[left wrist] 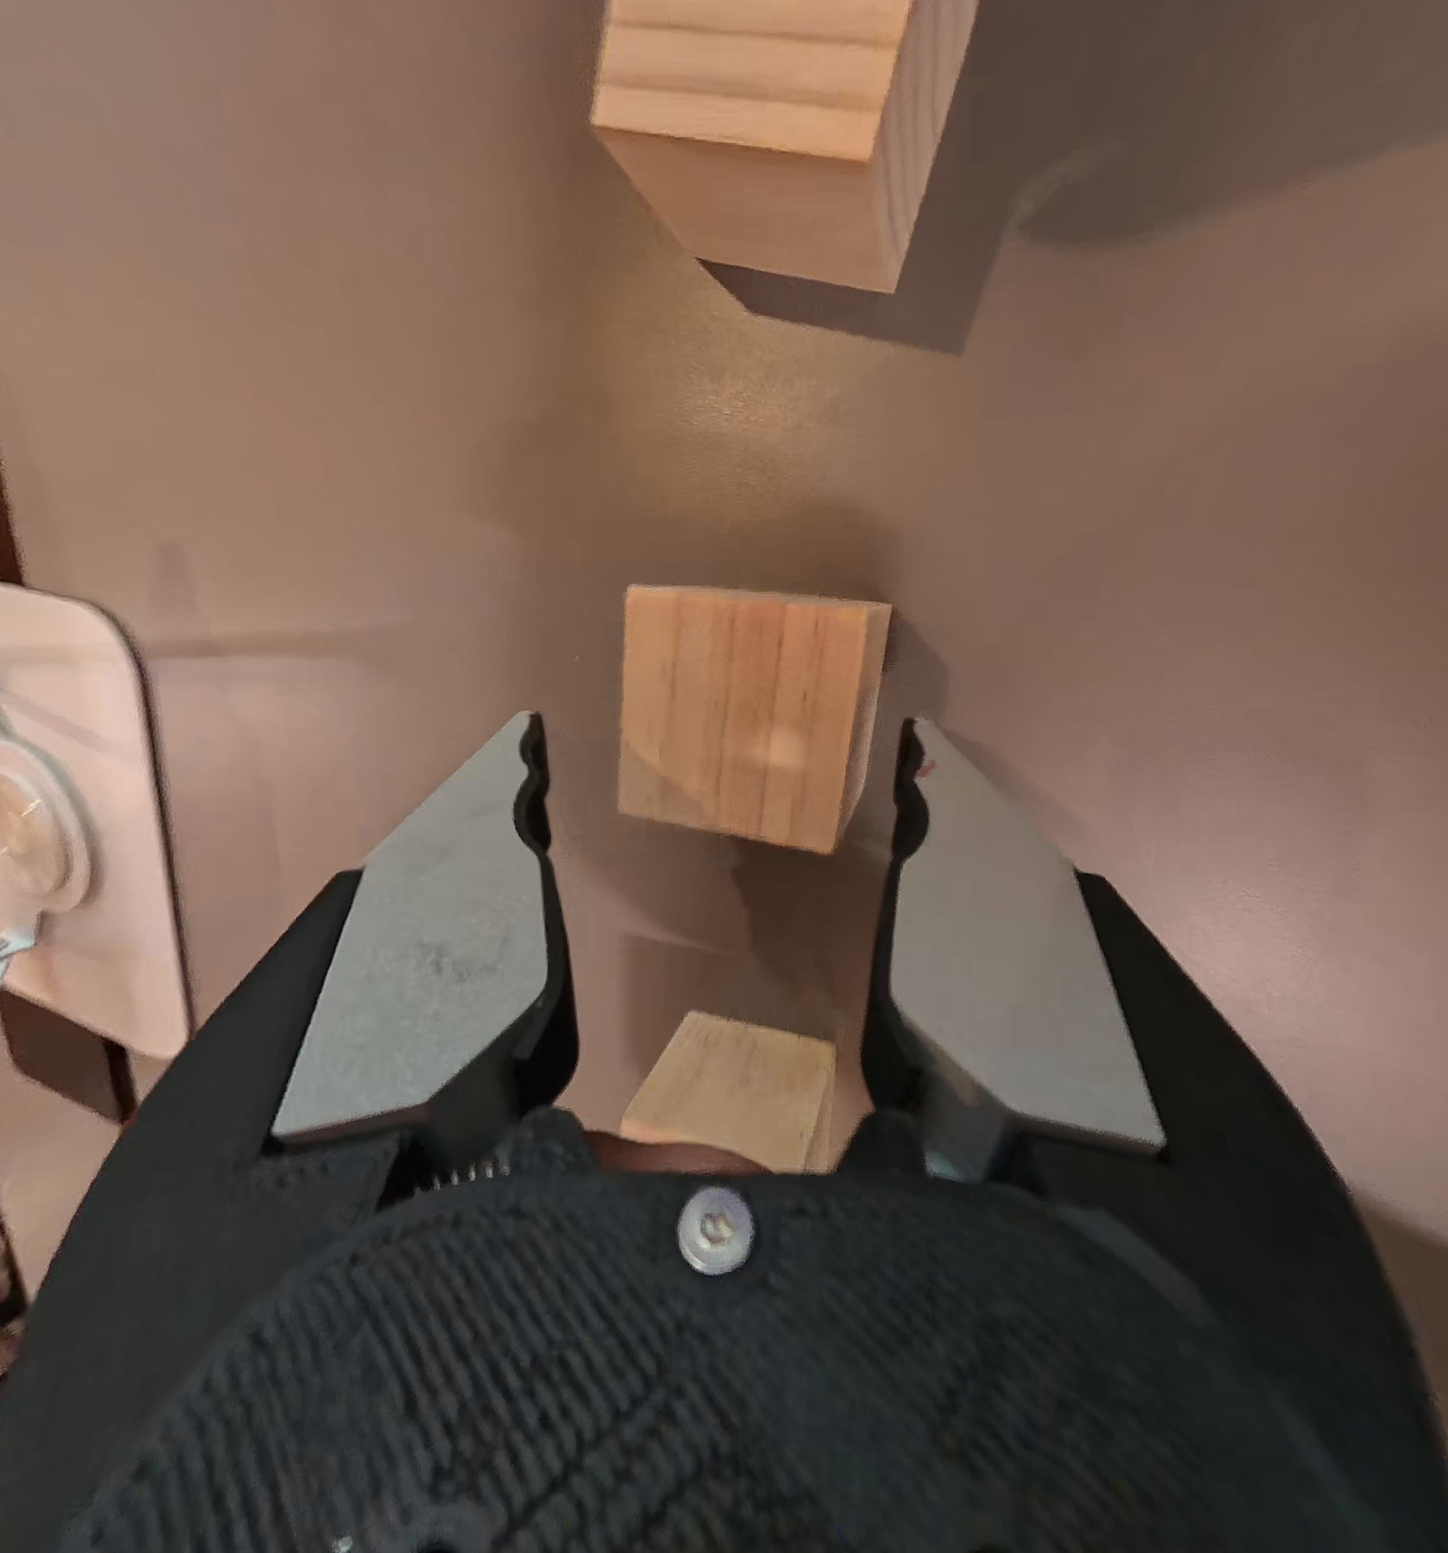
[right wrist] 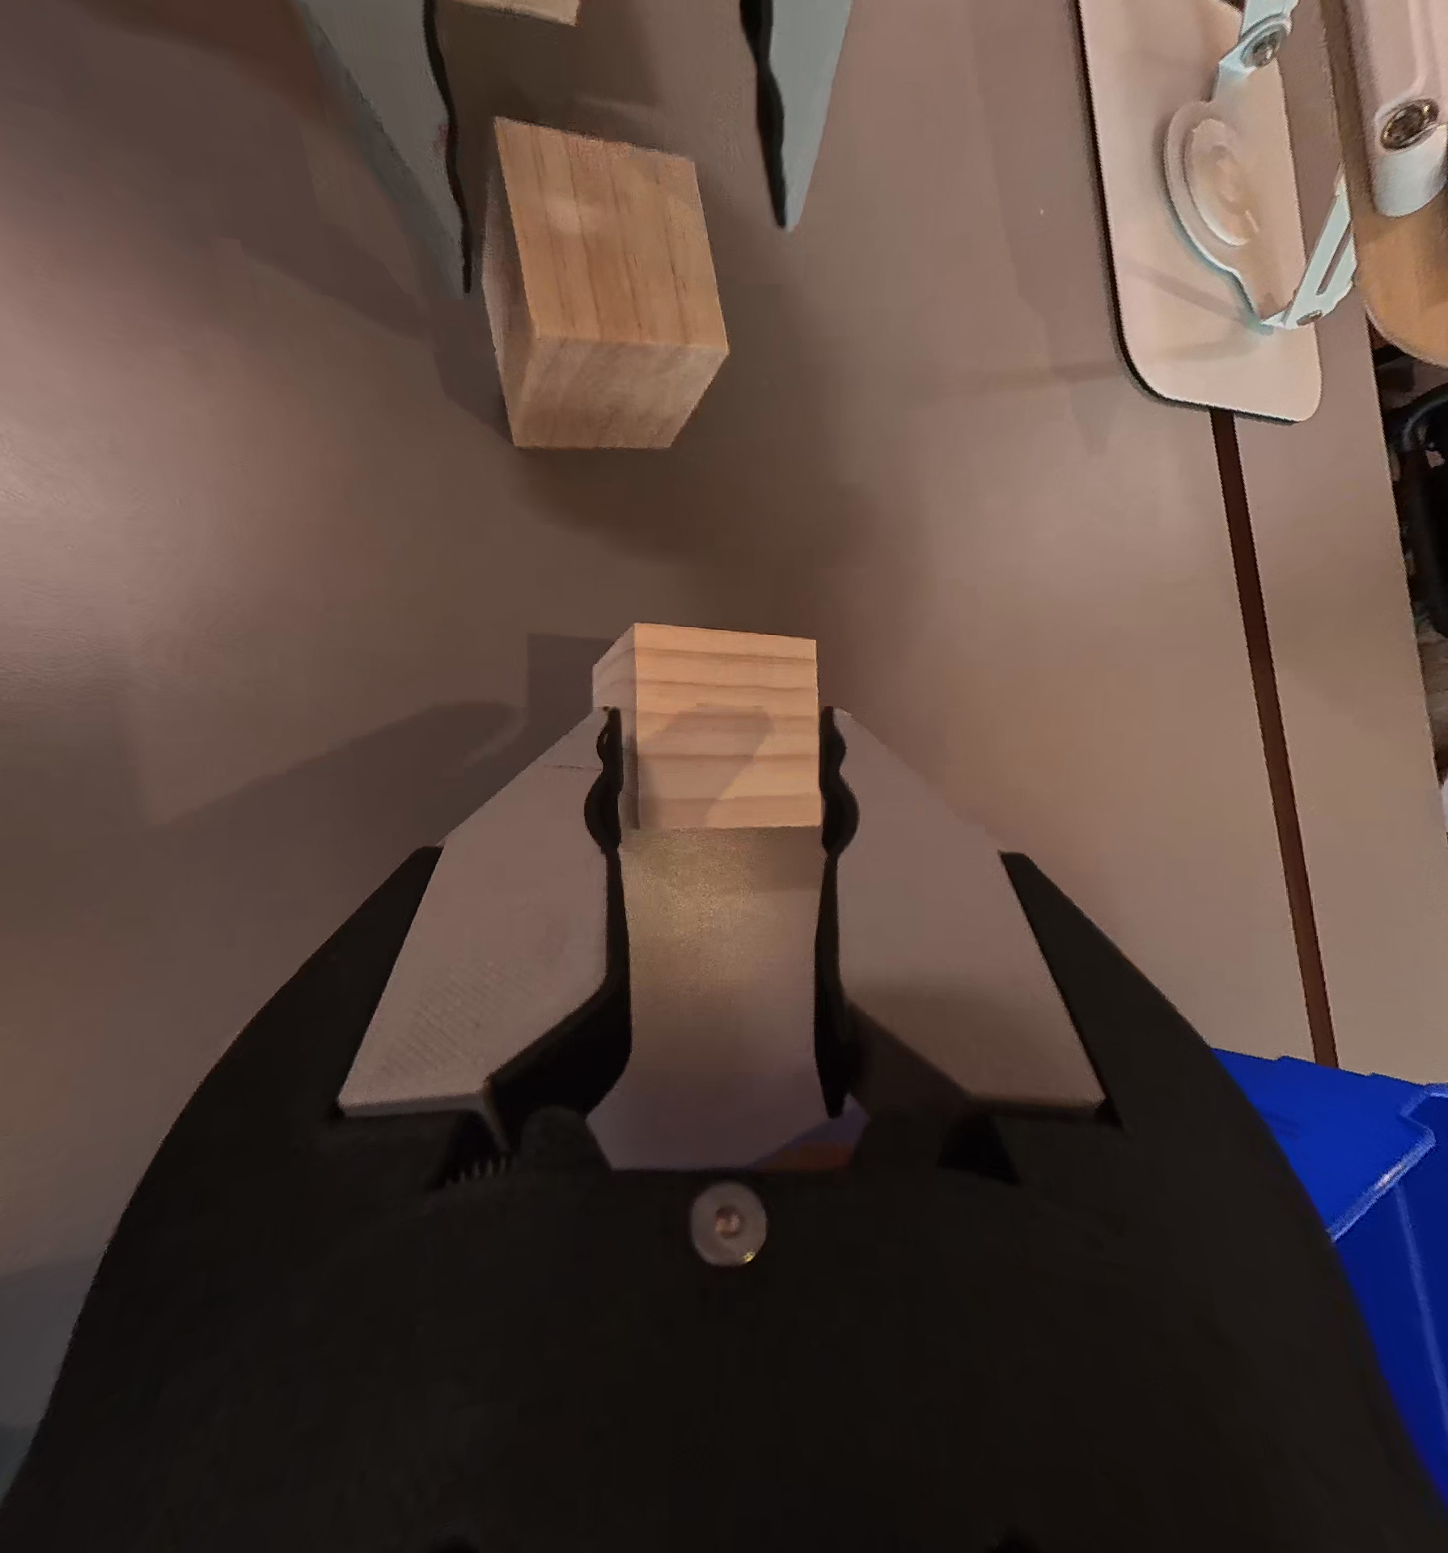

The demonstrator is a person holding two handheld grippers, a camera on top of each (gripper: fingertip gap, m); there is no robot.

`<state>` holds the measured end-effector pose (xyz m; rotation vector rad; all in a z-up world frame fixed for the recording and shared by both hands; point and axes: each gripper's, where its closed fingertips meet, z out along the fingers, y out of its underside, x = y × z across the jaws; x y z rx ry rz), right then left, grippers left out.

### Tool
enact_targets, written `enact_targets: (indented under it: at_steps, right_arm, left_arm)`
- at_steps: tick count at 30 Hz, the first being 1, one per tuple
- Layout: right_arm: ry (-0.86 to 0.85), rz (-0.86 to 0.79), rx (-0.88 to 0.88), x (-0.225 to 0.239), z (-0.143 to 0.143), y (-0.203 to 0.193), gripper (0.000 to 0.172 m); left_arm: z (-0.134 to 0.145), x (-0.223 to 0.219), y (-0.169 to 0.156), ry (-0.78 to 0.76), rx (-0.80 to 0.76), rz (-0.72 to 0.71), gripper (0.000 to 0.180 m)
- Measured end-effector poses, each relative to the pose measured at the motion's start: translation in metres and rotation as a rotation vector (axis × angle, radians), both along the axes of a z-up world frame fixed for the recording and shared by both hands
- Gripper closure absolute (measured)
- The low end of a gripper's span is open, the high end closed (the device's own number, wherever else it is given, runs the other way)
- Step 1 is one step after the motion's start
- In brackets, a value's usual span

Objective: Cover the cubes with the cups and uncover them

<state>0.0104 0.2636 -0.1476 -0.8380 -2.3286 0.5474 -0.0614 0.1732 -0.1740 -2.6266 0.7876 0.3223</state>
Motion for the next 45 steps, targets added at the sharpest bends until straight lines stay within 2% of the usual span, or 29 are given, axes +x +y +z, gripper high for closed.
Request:
enact_targets:
  at_steps: [4,6,9,13,15,17,25,31,36,40,43,45]
  right_arm:
    - [0.059,0.033,-0.053,-0.002,0.016,-0.012,0.126]
    - [0.098,0.038,-0.076,-0.004,0.025,-0.016,0.125]
    - [0.142,0.035,-0.076,-0.008,0.031,-0.016,0.125]
    - [0.148,0.031,-0.062,-0.011,0.03,-0.017,0.122]
    - [0.147,0.032,-0.058,-0.013,0.028,-0.018,0.122]
    - [0.142,0.033,-0.061,-0.013,0.026,-0.019,0.121]
    - [0.125,0.023,-0.077,-0.015,0.02,-0.014,0.121]
    - [0.141,0.047,-0.11,-0.014,0.026,-0.021,0.118]
    - [0.192,0.046,-0.137,-0.015,0.036,-0.021,0.117]
    - [0.242,0.041,-0.133,-0.016,0.043,-0.016,0.117]
    - [0.297,0.004,-0.165,-0.02,0.053,-0.009,0.117]
    - [0.329,-0.014,-0.199,-0.022,0.06,-0.007,0.116]
  left_arm:
    - [0.034,-0.016,-0.03,0.026,0.053,0.037,0.095]
    - [0.037,-0.031,-0.06,0.028,-0.003,0.055,0.095]
    - [0.023,-0.065,-0.109,0.077,-0.137,0.119,0.092]
    - [-0.008,-0.092,-0.141,0.129,-0.25,0.16,0.1]
    - [-0.019,-0.097,-0.137,0.146,-0.243,0.144,0.105]
    - [-0.027,-0.089,-0.128,0.091,-0.222,0.113,0.111]
    - [-0.026,-0.082,-0.098,0.05,-0.129,0.107,0.114]
    - [-0.022,-0.079,-0.102,0.066,-0.111,0.098,0.112]
    - [0.006,-0.082,-0.118,0.028,-0.022,0.126,0.097]
    - [0.059,-0.114,-0.132,-0.011,0.169,0.244,0.097]
    - [0.107,-0.171,-0.158,0.033,0.35,0.46,0.098]
    - [0.137,-0.234,-0.197,0.148,0.485,0.747,0.103]
